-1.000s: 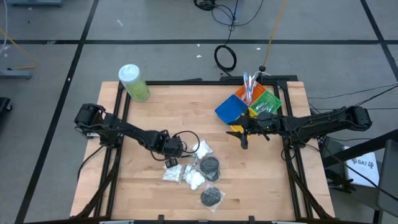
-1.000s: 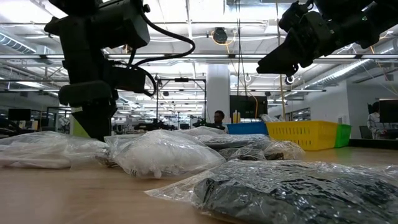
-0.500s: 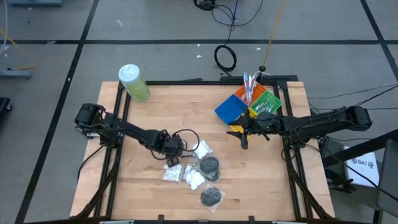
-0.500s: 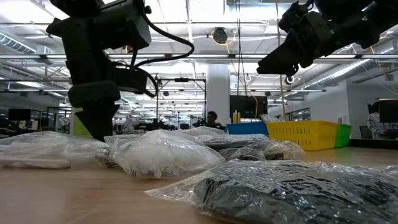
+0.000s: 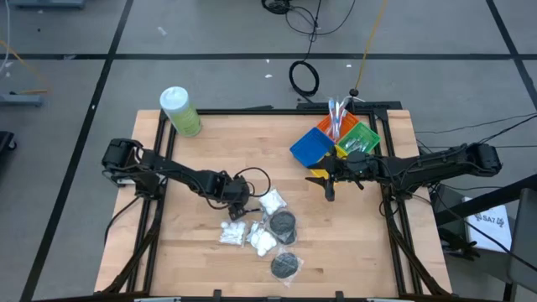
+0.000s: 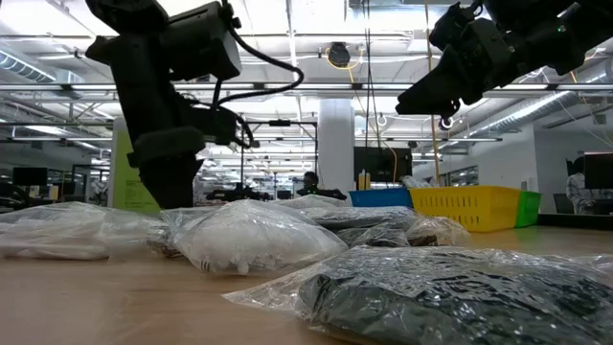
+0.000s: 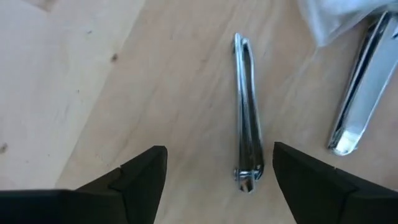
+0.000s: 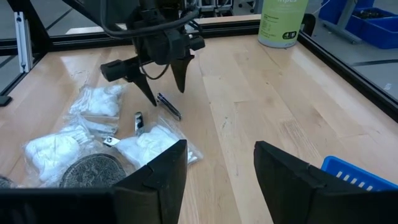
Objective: Pick & Place Travel size toiletries
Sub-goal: Put the nail cutter into the green bin
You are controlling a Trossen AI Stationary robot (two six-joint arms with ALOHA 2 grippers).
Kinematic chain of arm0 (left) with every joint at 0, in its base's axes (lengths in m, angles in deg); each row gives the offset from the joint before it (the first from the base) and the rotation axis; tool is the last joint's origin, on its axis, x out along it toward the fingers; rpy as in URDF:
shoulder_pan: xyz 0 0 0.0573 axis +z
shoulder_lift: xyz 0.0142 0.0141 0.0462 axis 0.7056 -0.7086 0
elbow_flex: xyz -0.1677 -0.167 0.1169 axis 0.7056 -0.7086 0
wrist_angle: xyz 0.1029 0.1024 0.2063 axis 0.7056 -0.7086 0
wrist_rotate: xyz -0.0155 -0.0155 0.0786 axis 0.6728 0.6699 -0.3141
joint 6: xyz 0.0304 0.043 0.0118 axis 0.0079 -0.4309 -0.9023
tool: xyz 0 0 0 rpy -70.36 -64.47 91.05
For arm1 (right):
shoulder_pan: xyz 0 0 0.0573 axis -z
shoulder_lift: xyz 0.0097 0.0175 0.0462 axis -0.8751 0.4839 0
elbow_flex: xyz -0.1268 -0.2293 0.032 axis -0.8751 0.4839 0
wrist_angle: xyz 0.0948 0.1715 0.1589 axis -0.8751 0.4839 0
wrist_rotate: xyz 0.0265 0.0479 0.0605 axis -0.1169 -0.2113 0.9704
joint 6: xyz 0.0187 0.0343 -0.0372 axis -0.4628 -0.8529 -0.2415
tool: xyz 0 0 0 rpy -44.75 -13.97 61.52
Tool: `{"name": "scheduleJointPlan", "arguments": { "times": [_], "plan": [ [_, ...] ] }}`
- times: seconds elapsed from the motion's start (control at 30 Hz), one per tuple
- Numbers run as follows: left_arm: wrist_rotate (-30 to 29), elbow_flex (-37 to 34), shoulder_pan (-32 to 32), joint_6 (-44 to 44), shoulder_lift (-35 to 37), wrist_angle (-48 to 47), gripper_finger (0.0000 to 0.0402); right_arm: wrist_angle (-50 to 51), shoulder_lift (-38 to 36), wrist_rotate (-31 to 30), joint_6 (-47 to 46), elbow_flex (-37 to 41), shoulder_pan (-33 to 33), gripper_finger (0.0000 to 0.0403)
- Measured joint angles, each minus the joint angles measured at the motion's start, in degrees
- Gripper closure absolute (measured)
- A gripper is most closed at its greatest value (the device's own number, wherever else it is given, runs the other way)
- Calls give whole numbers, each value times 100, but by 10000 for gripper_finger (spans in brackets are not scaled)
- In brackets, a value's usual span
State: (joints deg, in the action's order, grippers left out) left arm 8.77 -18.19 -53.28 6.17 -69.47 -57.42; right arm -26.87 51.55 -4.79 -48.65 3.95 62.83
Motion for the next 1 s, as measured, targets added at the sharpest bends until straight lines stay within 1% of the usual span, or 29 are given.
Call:
{"name": "scheduleJointPlan", "arguments": {
  "times": [0.1, 0.23, 0.33, 0.43, 0.47, 0.5, 0.6, 0.67, 0.83, 0.87, 1.0],
  "plan": [
    [40, 10, 17, 2, -129, 44, 157, 7, 0, -1, 2, 0, -1, 231],
    [36, 40, 8, -2, -442, 312, 219, 18, -2, -1, 2, 0, 1, 230],
    [110, 45, 7, -201, -621, 566, 278, 31, -2, -1, 2, 0, 1, 230],
    [172, 44, 13, -501, -626, 728, 355, 56, -2, -1, 2, 0, 0, 232],
    [180, 29, 11, -592, -558, 722, 376, 55, -2, -1, 2, -2, 0, 233],
    [181, 13, 11, -628, -491, 699, 385, 60, -2, -1, 8, 0, 1, 233],
    [-2, -15, 5, -782, -209, 659, 384, 60, -2, -1, 4, -2, 1, 233],
    [-189, -41, 6, -908, 64, 473, 391, 39, -2, -1, 5, -2, 1, 234],
    [-918, -13, 2, -1376, 893, 626, 393, -212, 12, -1, 10, -2, -1, 234],
    [-1024, -23, 4, -1534, 1073, 684, 394, -342, 38, -1, -4, -2, -1, 234],
    [-1352, -11, 4, -2360, 1609, 1507, 394, -1136, 284, 10, -71, -3, -2, 235]
  ]
}}
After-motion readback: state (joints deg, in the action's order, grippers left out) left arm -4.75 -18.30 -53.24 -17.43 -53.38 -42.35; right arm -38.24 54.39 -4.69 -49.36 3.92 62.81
